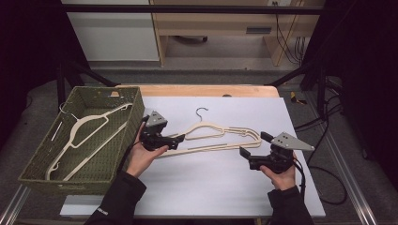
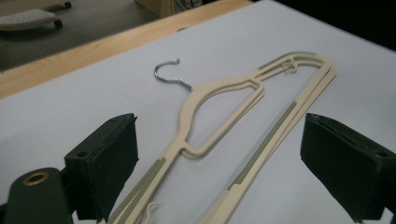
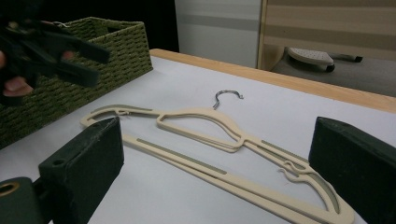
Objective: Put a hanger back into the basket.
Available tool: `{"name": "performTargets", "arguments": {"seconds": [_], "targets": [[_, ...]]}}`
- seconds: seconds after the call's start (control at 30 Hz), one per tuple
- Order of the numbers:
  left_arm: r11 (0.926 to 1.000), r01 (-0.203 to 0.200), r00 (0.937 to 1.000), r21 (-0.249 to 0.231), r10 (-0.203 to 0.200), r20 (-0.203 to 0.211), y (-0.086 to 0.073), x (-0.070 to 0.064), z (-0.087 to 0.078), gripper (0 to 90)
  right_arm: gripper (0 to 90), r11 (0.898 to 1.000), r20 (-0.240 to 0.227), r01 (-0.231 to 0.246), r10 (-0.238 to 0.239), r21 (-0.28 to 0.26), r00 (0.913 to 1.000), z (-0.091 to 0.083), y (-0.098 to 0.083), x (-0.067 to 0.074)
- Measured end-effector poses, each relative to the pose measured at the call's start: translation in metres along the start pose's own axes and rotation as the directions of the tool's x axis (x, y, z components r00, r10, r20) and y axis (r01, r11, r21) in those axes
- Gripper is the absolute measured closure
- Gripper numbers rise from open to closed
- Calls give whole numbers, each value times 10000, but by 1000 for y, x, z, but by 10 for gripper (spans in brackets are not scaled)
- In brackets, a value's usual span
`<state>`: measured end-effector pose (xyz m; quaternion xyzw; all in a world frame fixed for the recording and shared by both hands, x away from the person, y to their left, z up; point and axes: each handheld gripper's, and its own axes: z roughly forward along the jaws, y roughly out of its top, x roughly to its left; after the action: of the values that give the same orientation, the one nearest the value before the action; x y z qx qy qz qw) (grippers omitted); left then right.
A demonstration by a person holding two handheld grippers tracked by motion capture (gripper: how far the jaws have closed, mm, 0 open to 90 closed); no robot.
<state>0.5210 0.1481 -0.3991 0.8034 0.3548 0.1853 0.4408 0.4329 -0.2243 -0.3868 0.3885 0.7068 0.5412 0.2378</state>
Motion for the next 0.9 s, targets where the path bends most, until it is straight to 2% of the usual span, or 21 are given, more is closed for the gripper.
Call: {"name": "performTargets", "arguments": {"seconds": [0.17,0.37,0.43,0.5,0.57,0.6,0.67,0.73,0.8,0.9], "targets": [[9970,234,9996,741,-222,-160,-8,8,29,153,39,10000,-8,16,-16,-13,10000,0,-1,-1],[9870,620,9977,1479,-573,-361,-22,24,50,294,39,10000,-48,25,-24,62,10000,2,-1,0],[9840,564,9980,1688,-507,-383,-26,29,54,338,39,10000,-47,30,-30,51,10000,2,-1,0],[9805,277,9979,1945,-156,-636,-30,32,57,392,39,10000,-60,13,-12,69,10000,3,-2,0],[9789,315,9974,2019,-178,-694,-33,35,61,441,39,10000,-56,11,-10,85,10000,3,-2,1],[9771,173,9972,2123,-13,-753,-35,36,62,452,39,9999,-105,28,-27,110,9999,3,-2,1],[9749,229,9976,2215,-77,-691,-36,37,63,507,39,9999,-93,15,-14,122,10000,3,-2,1],[9725,138,9972,2325,36,-742,-37,36,65,550,39,9999,-82,34,-33,136,10000,4,-2,1],[9737,62,9973,2277,108,-732,-38,36,65,582,39,9999,-90,37,-36,139,10000,4,-2,1],[9688,-169,9959,2473,384,-823,-38,34,65,642,39,9999,-90,36,-35,132,10000,4,-2,1]]}}
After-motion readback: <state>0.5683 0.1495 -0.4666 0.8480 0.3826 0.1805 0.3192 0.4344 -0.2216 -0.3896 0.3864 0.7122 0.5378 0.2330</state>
